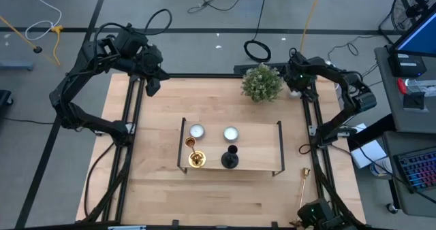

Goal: Pick & Place candle stick holders
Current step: Put the white red scented candle on the shelf

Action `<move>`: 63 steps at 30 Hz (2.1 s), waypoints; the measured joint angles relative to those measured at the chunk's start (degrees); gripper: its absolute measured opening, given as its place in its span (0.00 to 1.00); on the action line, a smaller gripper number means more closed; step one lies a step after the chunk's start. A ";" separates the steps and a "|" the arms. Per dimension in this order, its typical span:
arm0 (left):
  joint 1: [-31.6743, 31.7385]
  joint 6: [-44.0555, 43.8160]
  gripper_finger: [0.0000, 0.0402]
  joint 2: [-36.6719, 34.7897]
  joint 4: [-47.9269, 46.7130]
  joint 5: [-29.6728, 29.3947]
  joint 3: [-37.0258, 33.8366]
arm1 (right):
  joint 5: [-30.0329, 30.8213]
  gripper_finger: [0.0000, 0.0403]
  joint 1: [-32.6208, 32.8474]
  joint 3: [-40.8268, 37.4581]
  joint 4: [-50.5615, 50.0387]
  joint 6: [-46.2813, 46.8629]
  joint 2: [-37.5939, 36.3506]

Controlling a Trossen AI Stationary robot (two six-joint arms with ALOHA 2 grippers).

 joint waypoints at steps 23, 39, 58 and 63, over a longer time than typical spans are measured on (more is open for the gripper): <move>0.00 1.24 0.08 -0.05 0.75 0.55 -0.53 | -1.01 0.68 2.48 -4.88 4.08 5.10 -4.76; 0.07 -2.80 0.08 -7.17 9.33 1.64 -14.29 | 1.02 0.78 2.10 -4.88 11.72 3.13 -7.00; 0.04 -5.60 0.08 -12.22 10.67 1.46 -14.25 | -1.87 0.99 1.97 -9.48 14.01 9.39 -7.03; 0.04 -5.84 0.08 -12.22 10.42 1.46 -14.25 | -1.55 0.99 1.97 -11.30 14.63 10.09 -7.03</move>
